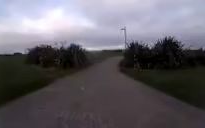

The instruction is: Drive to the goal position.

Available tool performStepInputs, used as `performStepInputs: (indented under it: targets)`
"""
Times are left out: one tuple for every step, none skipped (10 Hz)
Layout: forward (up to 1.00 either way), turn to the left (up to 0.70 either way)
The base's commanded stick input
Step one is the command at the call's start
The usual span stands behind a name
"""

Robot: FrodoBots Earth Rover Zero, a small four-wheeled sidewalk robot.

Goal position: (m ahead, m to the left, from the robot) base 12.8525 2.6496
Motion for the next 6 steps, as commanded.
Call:
performStepInputs:
  targets:
    - [0.85,-0.25]
    - [0.85,-0.27]
    - [0.85,-0.12]
    - [0.85,0.0]
    - [0.85,-0.01]
    - [0.85,-0.02]
